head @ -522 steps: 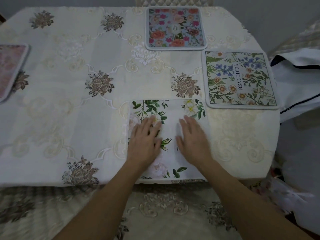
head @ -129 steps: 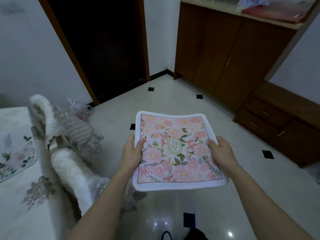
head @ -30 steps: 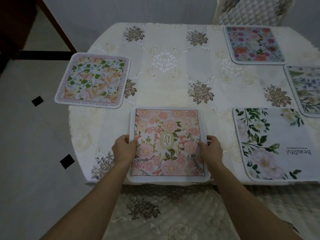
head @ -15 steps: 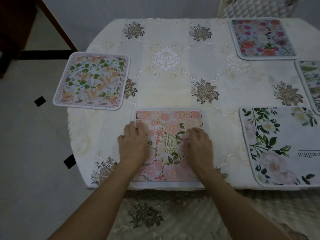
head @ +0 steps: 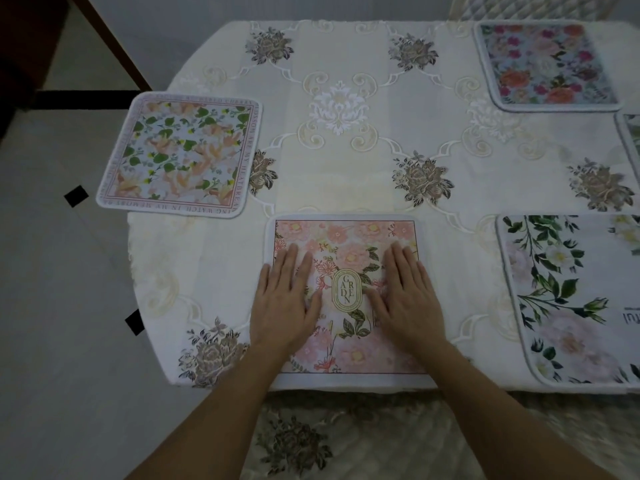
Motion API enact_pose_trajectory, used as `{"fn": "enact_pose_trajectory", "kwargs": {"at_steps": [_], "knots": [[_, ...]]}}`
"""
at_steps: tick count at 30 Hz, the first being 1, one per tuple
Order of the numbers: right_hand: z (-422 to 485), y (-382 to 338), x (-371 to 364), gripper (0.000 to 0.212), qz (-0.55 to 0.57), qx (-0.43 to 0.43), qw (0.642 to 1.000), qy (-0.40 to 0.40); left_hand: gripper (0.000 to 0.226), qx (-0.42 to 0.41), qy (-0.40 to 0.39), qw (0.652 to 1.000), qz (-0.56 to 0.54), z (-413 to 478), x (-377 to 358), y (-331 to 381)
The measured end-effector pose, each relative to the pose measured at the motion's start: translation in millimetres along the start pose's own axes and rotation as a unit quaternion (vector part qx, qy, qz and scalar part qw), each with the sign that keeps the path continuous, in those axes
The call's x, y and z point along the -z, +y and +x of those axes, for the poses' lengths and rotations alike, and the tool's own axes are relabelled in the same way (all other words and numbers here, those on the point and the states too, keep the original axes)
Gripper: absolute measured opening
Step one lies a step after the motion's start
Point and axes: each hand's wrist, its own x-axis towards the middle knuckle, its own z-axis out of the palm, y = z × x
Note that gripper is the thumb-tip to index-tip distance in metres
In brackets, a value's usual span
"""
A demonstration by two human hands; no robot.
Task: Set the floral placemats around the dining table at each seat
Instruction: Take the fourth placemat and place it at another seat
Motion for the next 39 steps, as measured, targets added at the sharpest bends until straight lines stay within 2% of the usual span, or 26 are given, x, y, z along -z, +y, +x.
{"fn": "enact_pose_trajectory", "kwargs": {"at_steps": [7,12,16,25,29,34,39], "knots": [[1,2,9,0.082,0.014,-0.009,0.999,-0.027,0.068,0.013,-0.004,1.000,-0.014,1,2,0],[-6,3,42,0.083,0.013,-0.012,0.998,-0.053,0.065,-0.002,0.004,0.999,-0.035,-5,38,3],[-17,1,79,0.091,0.007,-0.021,0.999,-0.034,0.072,0.007,0.037,0.999,-0.025,-15,74,4],[-28,-5,156,0.063,-0.021,-0.007,0.997,0.074,0.068,-0.018,0.107,0.994,0.011,-36,143,32],[-38,-11,185,0.059,-0.027,0.002,0.992,0.124,0.064,-0.030,0.144,0.989,0.019,-41,162,46],[-63,-14,195,0.058,-0.042,0.026,0.984,0.169,0.065,-0.045,0.161,0.986,0.015,-50,169,61],[-75,-16,184,0.058,-0.042,0.034,0.987,0.154,0.065,-0.031,0.152,0.988,0.007,-69,158,70]]}}
